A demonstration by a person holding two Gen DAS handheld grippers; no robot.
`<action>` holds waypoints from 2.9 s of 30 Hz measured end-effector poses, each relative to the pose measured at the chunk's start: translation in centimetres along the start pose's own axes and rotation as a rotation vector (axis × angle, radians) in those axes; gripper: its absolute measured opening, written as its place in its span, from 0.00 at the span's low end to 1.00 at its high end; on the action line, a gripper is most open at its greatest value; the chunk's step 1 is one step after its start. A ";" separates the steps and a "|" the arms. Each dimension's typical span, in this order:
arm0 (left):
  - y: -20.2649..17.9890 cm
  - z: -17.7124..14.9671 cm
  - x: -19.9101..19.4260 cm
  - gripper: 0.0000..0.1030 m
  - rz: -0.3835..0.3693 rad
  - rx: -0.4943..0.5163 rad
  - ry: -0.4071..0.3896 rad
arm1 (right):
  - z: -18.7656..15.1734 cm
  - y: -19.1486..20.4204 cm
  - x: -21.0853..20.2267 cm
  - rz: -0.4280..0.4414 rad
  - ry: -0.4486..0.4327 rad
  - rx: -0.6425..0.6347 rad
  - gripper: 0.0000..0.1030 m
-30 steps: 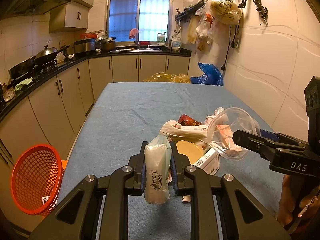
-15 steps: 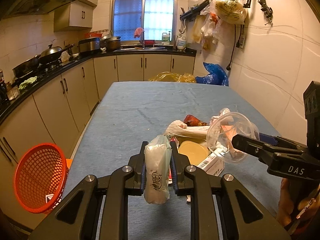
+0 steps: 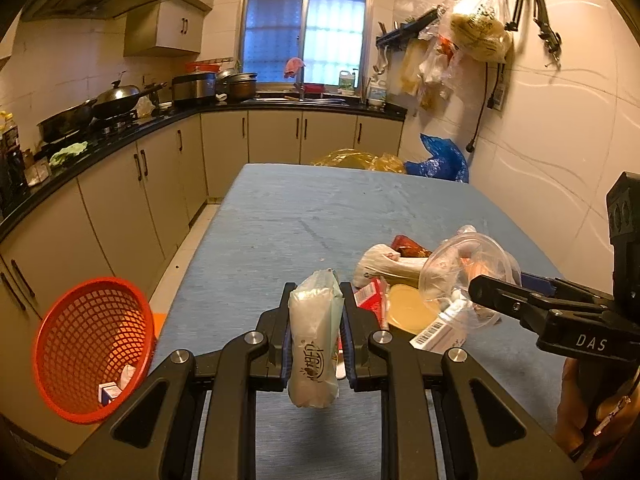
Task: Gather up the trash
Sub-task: 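Carry the plastic bag in the left tool and the cup in the right tool to the red basket, then open the left tool over the basket while the right tool drops the cup in, then return both tools to the table and close the left tool on the red packet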
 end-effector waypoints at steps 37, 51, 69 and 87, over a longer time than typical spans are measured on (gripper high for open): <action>24.0 -5.5 -3.7 0.18 0.288 -0.346 -0.002 | 1.1 26.0 15.2 0.337 0.324 -0.207 0.78; 24.4 -5.8 -4.9 0.29 0.305 -0.348 -0.017 | 0.4 27.1 17.4 0.374 0.370 -0.180 0.80; 15.3 -2.6 -4.5 0.54 0.241 -0.209 -0.055 | 1.4 16.5 9.1 0.266 0.223 -0.111 0.80; -0.9 -0.7 2.2 0.54 -0.091 -0.030 0.103 | 2.4 -1.9 1.3 0.059 0.066 0.140 0.80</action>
Point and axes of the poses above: each gripper's, at about its wrist camera, not at the fingertips, and x roughly the way its jaws point, y to its left, z to its top, the point moved 9 cm from there along x, roughly the way its jaws point, and after that the axes turned 4 degrees about y, right-handed, at the moved point
